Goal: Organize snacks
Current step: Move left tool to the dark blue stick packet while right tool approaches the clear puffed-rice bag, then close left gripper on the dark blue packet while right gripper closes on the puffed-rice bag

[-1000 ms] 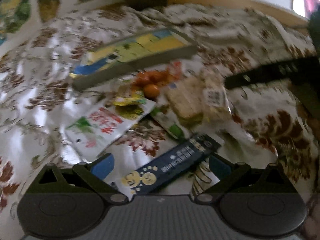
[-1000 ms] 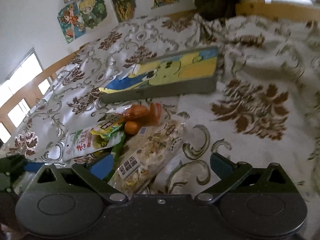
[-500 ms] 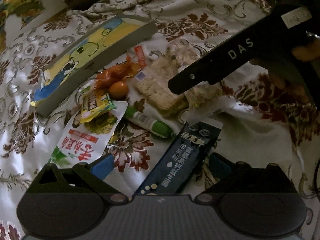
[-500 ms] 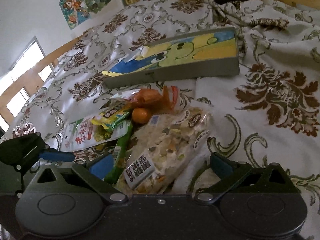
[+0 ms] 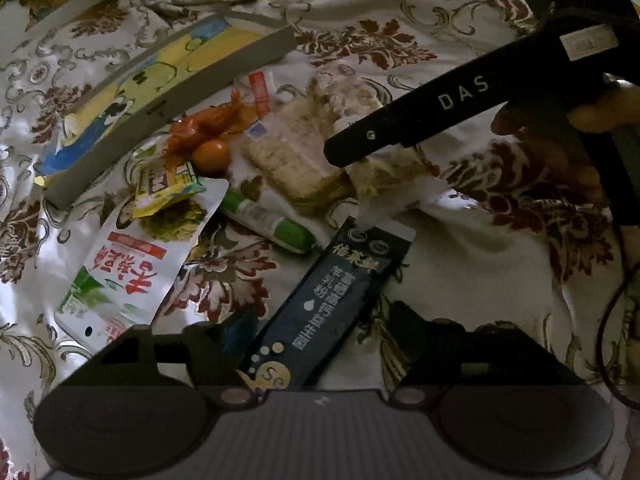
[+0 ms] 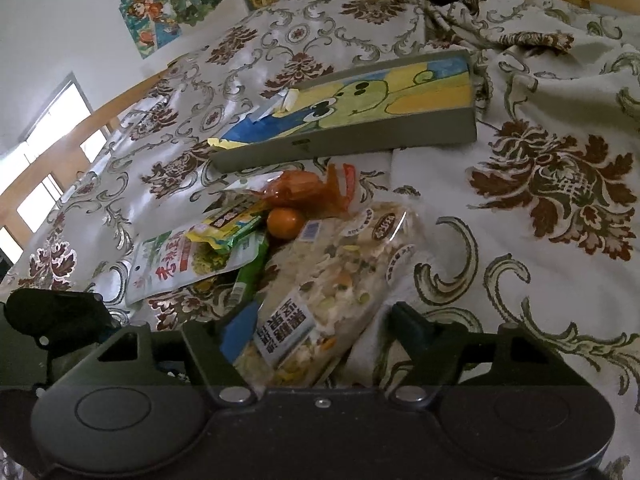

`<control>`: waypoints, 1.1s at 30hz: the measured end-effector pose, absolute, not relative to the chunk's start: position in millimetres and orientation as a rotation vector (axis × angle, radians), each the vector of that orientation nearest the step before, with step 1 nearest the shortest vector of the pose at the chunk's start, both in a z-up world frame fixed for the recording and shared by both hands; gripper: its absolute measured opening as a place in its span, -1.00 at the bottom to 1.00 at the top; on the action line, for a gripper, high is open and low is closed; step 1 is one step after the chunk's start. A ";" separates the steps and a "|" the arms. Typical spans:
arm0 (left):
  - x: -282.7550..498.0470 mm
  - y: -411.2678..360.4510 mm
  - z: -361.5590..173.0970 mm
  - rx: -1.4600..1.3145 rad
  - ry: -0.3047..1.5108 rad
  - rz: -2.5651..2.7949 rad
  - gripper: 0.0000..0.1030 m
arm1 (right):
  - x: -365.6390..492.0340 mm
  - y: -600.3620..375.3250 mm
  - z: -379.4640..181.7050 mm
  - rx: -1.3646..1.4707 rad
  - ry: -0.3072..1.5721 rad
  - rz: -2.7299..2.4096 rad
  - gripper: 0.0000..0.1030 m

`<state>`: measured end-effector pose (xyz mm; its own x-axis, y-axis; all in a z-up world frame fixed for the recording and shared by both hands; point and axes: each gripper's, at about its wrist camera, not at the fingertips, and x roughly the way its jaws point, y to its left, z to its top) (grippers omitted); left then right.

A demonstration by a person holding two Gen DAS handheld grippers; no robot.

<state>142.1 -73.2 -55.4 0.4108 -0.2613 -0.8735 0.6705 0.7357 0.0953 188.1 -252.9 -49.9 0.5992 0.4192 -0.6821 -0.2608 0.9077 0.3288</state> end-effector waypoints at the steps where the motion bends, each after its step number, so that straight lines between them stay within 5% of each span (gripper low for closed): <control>1: 145.0 -73.2 -55.0 0.472 0.997 -0.622 0.45 | 188.3 -253.7 -50.0 0.210 0.842 0.398 0.49; 6: 158.8 -74.8 -53.7 0.458 1.056 -0.650 0.15 | 189.2 -254.9 -51.3 0.220 0.849 0.407 0.49; 20: 157.0 -60.4 -44.5 0.181 1.187 -0.470 -0.06 | 192.3 -266.6 -52.4 0.331 0.892 0.408 0.23; 27: 156.1 -44.3 -45.9 -0.062 1.220 -0.312 -0.07 | 202.9 -263.1 -60.5 0.357 0.928 0.409 0.52; 33: 153.4 -30.0 -44.4 -0.205 1.230 -0.277 -0.12 | 195.7 -272.2 -54.8 0.383 0.907 0.393 0.11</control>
